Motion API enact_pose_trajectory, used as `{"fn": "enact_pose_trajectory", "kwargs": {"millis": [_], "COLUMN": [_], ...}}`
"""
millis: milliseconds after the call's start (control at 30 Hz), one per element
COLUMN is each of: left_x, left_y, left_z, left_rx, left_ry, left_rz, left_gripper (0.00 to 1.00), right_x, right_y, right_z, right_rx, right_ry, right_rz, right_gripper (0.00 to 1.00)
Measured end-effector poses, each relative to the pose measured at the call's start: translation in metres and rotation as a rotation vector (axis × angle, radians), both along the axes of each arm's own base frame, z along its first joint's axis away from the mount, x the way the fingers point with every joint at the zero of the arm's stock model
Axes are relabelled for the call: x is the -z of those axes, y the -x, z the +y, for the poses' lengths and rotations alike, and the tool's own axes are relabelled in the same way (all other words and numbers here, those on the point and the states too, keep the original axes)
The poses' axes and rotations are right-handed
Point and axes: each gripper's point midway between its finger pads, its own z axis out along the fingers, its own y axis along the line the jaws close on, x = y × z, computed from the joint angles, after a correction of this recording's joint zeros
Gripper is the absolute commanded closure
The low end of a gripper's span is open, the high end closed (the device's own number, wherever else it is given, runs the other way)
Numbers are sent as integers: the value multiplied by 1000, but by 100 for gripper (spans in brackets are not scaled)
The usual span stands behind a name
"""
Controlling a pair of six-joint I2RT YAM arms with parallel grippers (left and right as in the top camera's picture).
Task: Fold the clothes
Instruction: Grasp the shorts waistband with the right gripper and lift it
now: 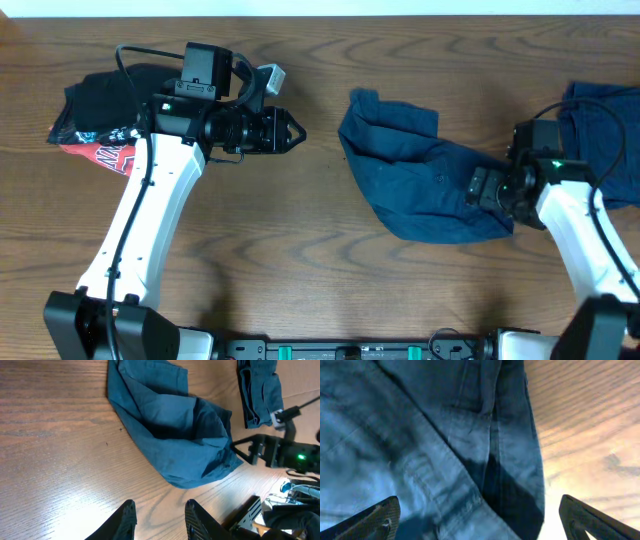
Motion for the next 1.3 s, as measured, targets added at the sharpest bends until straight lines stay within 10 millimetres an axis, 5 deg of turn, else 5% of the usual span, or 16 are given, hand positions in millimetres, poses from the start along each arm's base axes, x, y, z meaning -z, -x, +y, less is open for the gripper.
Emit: {"fn": "enact_pose_trajectory", "kwargs": {"millis": [133,267,567,633,733,967,1100,1200,1300], "left_x": [0,1,1,1,1,1,1,1,1], "left_y": [0,0,1,1,1,1,1,1,1], "left_z": [0,1,1,1,1,1,1,1,1], "left_rx": [-1,-2,-2,-2,-2,-2,-2,-2,-2], "left_ry": [-1,-4,-5,-4,-5,-5,-5,-4,-5], "left_rz": [0,2,7,7,7,7,7,7,7], "left_gripper": [65,65,66,65,65,65,65,65,65], "right_x": [14,27,55,59,60,48,-3,-87,-169], "right_y": [-27,-43,-40,-40,-46,-62,-89,-120,-129], "right_z": [-3,-2,8,11,15,35,52,72,94], "right_rx": [32,48,51,45,35,-50,-161,-306,-443], "right_ry": [-1,-18,-82,-104,-128,-231,-303,-366,-398], "right_rz": [-57,-85,-15,-7,-27,-97,-238,-466,-662], "right_gripper": [3,19,32,46,99,99,99,99,99]}}
